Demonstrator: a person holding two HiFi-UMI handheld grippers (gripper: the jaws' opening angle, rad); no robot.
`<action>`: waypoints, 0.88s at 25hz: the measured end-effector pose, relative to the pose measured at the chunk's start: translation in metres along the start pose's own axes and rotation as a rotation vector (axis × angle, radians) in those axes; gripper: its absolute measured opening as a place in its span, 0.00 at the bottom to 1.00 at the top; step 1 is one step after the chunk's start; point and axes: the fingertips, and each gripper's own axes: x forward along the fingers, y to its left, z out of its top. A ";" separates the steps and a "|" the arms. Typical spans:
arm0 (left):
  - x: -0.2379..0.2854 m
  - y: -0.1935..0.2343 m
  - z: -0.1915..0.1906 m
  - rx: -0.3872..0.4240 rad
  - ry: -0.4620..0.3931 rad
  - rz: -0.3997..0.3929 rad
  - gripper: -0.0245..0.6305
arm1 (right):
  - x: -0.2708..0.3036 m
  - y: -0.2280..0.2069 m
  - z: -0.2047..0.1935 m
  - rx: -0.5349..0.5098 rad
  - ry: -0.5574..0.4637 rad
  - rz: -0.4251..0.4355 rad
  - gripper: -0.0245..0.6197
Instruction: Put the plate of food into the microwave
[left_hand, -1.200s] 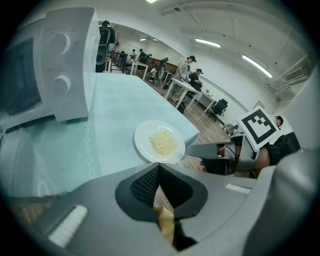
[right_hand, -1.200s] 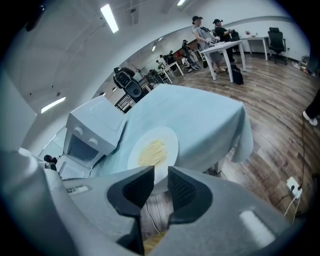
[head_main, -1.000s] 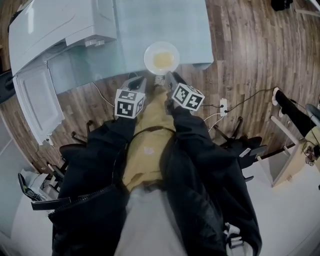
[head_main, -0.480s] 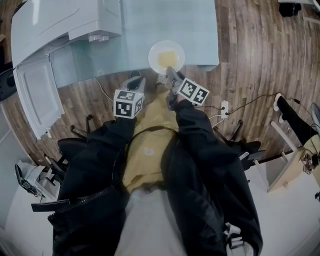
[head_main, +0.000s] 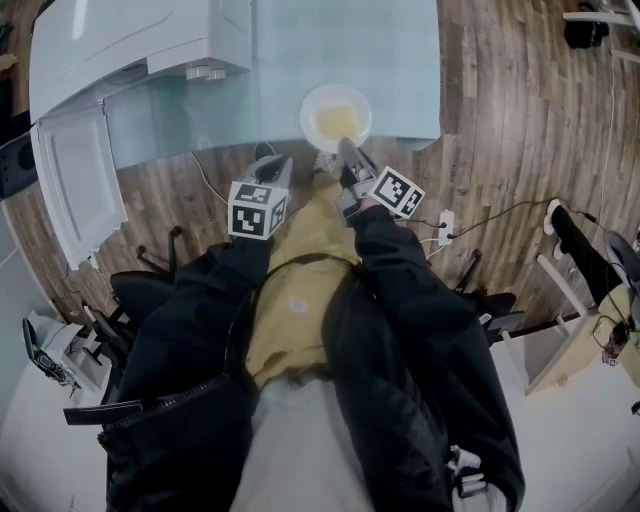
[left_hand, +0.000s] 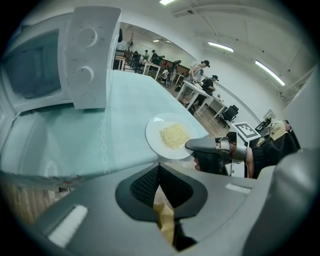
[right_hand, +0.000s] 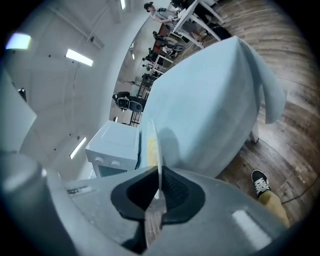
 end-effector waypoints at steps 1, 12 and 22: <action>-0.001 0.002 0.000 0.000 -0.002 0.002 0.03 | 0.000 0.001 -0.001 0.003 0.001 0.012 0.05; -0.020 0.023 0.003 -0.035 -0.057 0.024 0.03 | 0.011 0.038 -0.025 0.002 0.059 0.102 0.05; -0.064 0.082 -0.006 -0.163 -0.139 0.101 0.03 | 0.055 0.085 -0.082 -0.038 0.209 0.136 0.05</action>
